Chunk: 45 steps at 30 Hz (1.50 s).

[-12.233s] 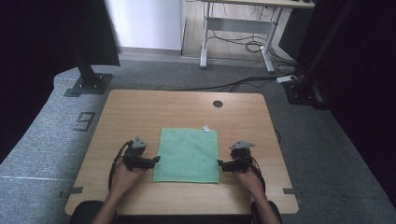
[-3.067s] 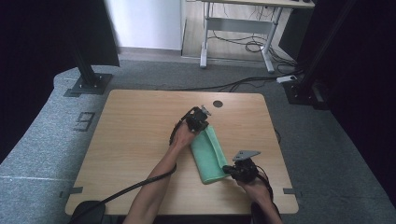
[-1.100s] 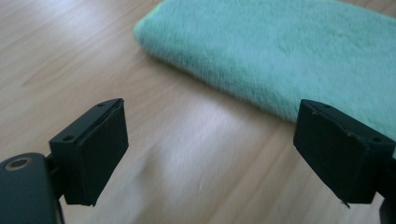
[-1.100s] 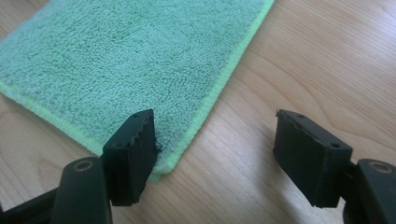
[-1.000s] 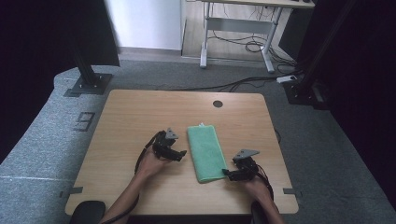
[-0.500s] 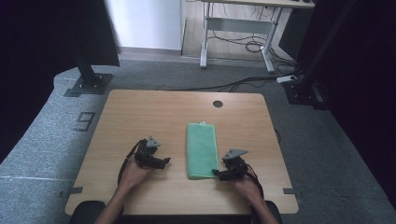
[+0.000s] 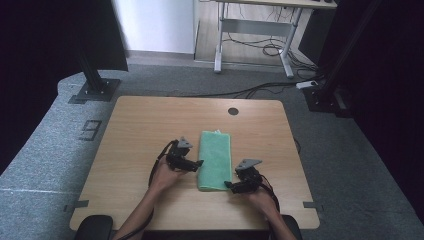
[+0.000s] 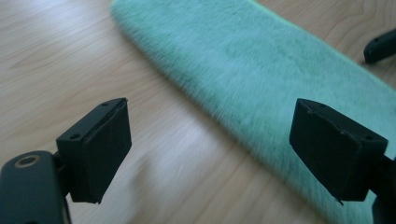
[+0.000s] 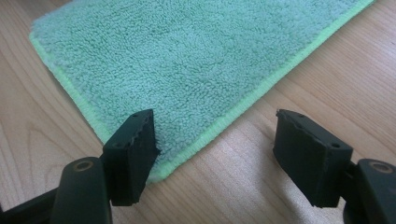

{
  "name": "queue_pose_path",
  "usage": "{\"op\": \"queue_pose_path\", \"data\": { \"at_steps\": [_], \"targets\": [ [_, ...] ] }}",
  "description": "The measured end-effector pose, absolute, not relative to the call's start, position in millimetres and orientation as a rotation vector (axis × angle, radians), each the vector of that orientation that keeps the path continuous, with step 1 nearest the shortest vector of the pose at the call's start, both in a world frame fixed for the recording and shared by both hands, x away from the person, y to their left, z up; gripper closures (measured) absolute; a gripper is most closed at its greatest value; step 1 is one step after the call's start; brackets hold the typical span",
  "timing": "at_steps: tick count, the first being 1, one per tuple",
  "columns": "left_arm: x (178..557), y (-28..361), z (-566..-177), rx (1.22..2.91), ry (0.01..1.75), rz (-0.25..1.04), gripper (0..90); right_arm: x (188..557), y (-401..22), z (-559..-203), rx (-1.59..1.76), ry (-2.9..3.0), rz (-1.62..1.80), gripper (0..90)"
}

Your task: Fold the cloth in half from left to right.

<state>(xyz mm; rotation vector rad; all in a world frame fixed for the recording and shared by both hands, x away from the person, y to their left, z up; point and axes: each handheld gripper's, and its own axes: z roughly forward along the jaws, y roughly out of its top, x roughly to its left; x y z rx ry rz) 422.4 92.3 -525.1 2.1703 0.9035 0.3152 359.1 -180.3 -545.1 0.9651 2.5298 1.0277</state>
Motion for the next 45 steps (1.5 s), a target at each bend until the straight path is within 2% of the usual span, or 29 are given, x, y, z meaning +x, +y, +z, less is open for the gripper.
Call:
{"op": "queue_pose_path", "data": {
  "at_steps": [6, 9, 18, 29, 36, 45],
  "targets": [
    [425.6, 85.6, -540.2, 2.299, 0.944, 0.428, 13.8, 358.5, -179.6, -545.4, 0.966, 2.524, 1.031, 29.0],
    [425.3, 94.7, -542.5, 2.266, 0.970, 0.394, 13.9, 358.0, -175.9, -545.7, 0.965, 2.524, 1.035, 28.9],
    [420.3, 115.7, -539.2, 2.291, 0.982, 0.446, 13.8, 356.7, -150.1, -546.1, 0.903, 2.554, 1.058, 28.9],
    [413.9, 147.0, -541.4, 2.245, 1.046, 0.410, 13.5, 360.7, -124.3, -545.9, 0.846, 2.591, 1.070, 28.0],
    [412.8, 145.4, -538.2, 2.245, 1.026, 0.441, 12.2, 360.3, -125.2, -546.1, 0.854, 2.583, 1.080, 28.0],
    [391.9, 157.5, -518.1, 2.197, 0.970, 0.390, 11.1, 361.1, -143.3, -537.4, 0.890, 2.524, 1.131, 21.3]
  ]
}}
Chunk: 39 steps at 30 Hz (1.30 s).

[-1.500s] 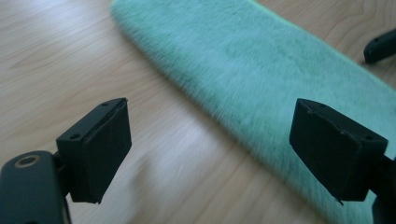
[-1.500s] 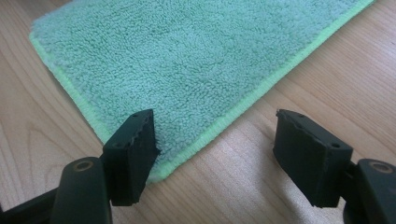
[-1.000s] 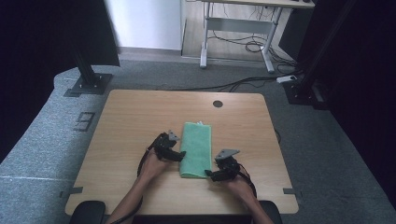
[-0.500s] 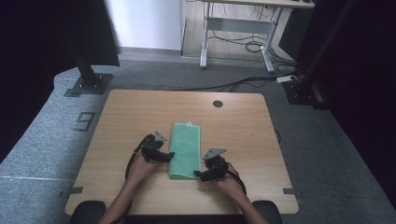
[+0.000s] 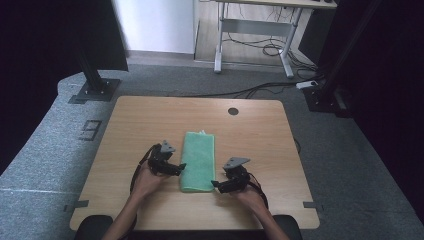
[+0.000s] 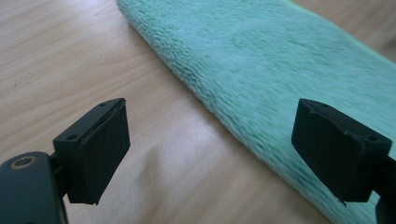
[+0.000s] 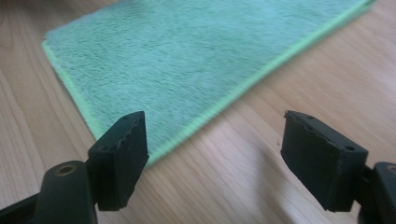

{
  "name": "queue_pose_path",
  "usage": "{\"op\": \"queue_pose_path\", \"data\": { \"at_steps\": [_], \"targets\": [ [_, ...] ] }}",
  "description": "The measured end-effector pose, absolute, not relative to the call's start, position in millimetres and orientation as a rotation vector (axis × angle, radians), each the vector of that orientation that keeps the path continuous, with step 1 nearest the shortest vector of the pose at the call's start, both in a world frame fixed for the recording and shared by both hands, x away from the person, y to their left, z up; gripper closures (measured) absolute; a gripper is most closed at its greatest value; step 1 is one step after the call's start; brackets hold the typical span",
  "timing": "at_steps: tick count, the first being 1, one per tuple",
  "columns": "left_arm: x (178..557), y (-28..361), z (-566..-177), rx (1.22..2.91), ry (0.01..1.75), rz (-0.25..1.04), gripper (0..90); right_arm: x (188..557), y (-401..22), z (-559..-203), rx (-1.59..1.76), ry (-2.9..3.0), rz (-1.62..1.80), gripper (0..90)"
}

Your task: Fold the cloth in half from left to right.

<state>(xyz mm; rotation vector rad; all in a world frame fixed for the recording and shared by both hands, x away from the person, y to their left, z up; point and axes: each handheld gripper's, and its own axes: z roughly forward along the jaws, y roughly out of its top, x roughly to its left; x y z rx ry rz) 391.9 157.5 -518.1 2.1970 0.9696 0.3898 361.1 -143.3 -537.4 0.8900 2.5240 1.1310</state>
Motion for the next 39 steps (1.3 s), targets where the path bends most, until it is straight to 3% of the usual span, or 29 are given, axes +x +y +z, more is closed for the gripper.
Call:
{"op": "queue_pose_path", "data": {
  "at_steps": [12, 20, 39],
  "targets": [
    [362.9, 198.7, -528.8, 2.213, 1.003, 0.366, 4.6, 365.0, -186.9, -538.1, 0.992, 2.461, 1.067, 12.8],
    [353.8, 207.0, -544.2, 2.248, 1.007, 0.391, 0.0, 367.3, -202.9, -547.0, 1.050, 2.429, 1.017, 2.4],
    [355.7, 207.7, -548.9, 2.229, 1.048, 0.386, 0.0, 367.3, -209.1, -556.9, 1.079, 2.408, 1.020, 0.0]
  ]
}}
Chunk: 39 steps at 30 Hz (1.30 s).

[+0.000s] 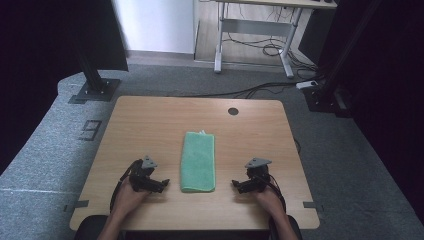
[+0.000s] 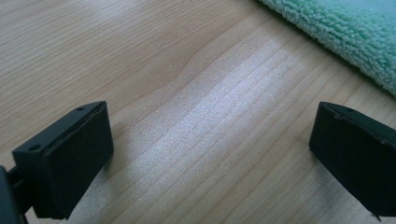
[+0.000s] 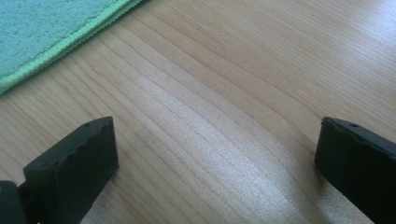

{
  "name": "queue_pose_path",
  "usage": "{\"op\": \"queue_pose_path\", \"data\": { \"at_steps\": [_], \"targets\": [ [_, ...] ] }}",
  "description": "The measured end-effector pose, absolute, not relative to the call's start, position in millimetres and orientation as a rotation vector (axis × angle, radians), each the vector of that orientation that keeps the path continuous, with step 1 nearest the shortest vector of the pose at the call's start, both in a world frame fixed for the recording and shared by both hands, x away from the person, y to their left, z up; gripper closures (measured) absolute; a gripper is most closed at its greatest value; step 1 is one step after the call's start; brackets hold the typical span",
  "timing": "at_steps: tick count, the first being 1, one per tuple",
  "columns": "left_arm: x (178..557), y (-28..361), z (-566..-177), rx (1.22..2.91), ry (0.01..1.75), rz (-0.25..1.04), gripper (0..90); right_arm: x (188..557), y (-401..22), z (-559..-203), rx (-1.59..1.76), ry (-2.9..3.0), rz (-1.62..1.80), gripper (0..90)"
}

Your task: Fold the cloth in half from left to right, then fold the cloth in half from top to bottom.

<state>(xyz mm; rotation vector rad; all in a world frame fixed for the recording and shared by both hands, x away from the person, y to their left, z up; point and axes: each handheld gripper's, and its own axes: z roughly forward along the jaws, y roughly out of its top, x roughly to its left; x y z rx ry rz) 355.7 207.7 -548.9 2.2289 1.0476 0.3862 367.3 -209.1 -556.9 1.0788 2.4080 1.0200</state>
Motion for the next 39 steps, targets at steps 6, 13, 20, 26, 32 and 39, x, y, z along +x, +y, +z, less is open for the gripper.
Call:
{"op": "queue_pose_path", "data": {
  "at_steps": [6, 13, 20, 26, 32, 39],
  "targets": [
    [355.7, 207.7, -548.9, 2.229, 1.048, 0.386, 0.0, 367.3, -209.1, -556.9, 1.079, 2.408, 1.020, 0.0],
    [355.7, 207.7, -548.9, 2.228, 1.048, 0.386, 0.0, 367.3, -209.1, -556.9, 1.079, 2.408, 1.020, 0.0],
    [355.7, 207.7, -548.8, 2.228, 1.048, 0.386, 0.0, 367.3, -209.1, -556.9, 1.079, 2.408, 1.020, 0.0],
    [355.8, 207.7, -548.8, 2.228, 1.048, 0.385, 0.0, 367.3, -209.1, -556.9, 1.079, 2.408, 1.020, 0.0],
    [356.5, 206.9, -548.2, 2.232, 1.060, 0.384, 0.0, 367.3, -209.1, -556.9, 1.079, 2.408, 1.020, 0.0],
    [359.0, 204.7, -545.8, 2.245, 1.089, 0.376, 0.0, 367.3, -209.1, -556.9, 1.080, 2.408, 1.020, 0.0]
  ]
}}
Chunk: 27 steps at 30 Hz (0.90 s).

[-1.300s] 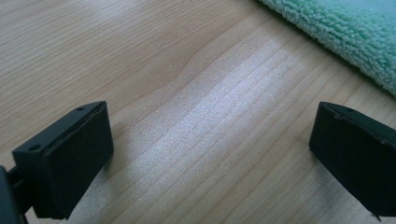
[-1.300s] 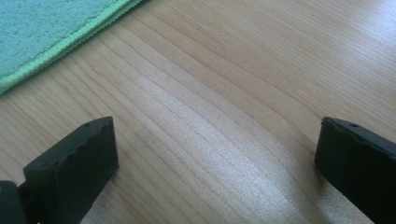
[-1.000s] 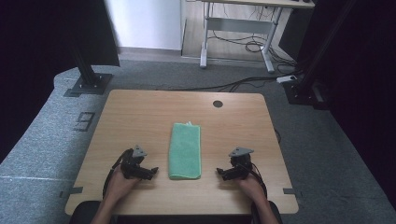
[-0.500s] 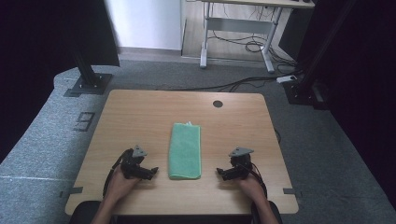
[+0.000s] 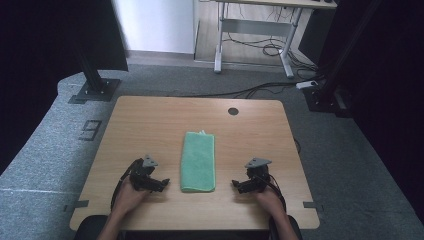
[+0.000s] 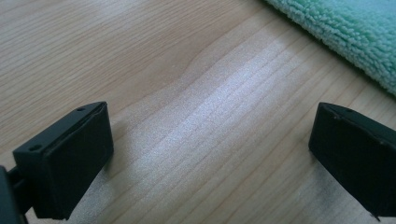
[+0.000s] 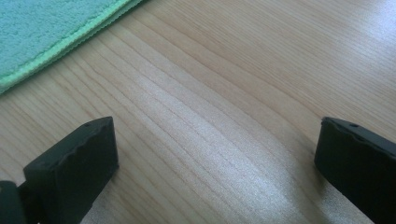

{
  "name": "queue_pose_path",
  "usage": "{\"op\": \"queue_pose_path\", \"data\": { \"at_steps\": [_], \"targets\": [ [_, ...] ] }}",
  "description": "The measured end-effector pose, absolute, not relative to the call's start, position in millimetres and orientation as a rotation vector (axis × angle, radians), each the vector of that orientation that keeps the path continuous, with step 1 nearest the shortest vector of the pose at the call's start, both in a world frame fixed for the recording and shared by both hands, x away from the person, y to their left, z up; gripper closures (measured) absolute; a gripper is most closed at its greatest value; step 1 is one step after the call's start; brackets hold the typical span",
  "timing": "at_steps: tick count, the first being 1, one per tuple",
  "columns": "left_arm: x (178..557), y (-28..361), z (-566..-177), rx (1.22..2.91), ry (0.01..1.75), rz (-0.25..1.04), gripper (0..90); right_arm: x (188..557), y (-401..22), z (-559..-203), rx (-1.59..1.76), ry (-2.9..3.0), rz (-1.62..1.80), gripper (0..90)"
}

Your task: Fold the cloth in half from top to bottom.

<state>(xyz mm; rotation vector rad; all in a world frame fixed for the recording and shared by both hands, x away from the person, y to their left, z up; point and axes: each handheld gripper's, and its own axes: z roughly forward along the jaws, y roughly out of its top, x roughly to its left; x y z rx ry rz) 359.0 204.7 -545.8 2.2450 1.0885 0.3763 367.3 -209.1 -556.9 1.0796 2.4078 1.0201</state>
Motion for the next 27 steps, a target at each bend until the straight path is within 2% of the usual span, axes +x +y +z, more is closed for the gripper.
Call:
{"op": "queue_pose_path", "data": {
  "at_steps": [16, 27],
  "targets": [
    [381.1, 184.8, -525.3, 2.193, 1.075, 0.390, 1.3, 367.3, -209.1, -556.8, 1.079, 2.408, 1.020, 0.0],
    [413.1, 159.7, -511.5, 2.153, 1.071, 0.415, 4.4, 367.3, -209.1, -556.8, 1.080, 2.408, 1.020, 0.0]
  ]
}}
